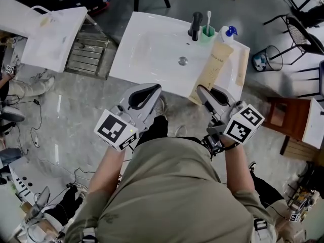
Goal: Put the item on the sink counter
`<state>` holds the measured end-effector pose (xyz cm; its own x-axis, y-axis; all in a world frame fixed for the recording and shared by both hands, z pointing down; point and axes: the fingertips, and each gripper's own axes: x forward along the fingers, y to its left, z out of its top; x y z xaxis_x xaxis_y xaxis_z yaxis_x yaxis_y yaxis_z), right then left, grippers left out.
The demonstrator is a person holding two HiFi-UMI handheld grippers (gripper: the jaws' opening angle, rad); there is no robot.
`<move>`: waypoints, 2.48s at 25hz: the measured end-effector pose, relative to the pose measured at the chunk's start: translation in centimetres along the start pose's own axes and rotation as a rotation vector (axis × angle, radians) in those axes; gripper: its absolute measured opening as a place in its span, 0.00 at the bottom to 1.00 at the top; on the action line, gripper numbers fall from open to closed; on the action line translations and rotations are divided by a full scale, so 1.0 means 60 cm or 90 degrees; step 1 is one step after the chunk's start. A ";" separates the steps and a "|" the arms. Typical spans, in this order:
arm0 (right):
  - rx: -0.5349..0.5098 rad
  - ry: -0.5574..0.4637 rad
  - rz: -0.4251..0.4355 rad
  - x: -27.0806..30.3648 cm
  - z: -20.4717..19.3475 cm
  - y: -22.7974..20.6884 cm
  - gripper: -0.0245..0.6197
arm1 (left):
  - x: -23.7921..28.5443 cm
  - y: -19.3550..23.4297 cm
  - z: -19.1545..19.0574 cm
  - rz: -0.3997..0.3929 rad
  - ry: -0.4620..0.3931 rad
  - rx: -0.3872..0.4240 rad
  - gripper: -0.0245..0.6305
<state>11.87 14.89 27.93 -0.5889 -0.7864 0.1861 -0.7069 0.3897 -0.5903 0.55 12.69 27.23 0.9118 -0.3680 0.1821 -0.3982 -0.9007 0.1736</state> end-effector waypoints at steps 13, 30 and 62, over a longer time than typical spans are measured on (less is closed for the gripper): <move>0.009 0.040 0.000 0.114 0.012 -0.011 0.11 | -0.012 0.108 -0.002 0.011 0.005 -0.030 0.05; 0.038 0.073 -0.006 0.294 0.030 -0.046 0.11 | -0.015 0.274 -0.003 0.016 0.019 -0.050 0.05; 0.153 0.168 0.024 0.568 -0.062 -0.193 0.11 | -0.007 0.384 -0.093 0.074 0.069 -0.121 0.05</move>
<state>-1.49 -14.64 44.02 -0.7161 -0.6105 0.3383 -0.5889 0.2683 -0.7624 -9.57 -6.61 36.58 0.8471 -0.4300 0.3122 -0.5202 -0.7907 0.3228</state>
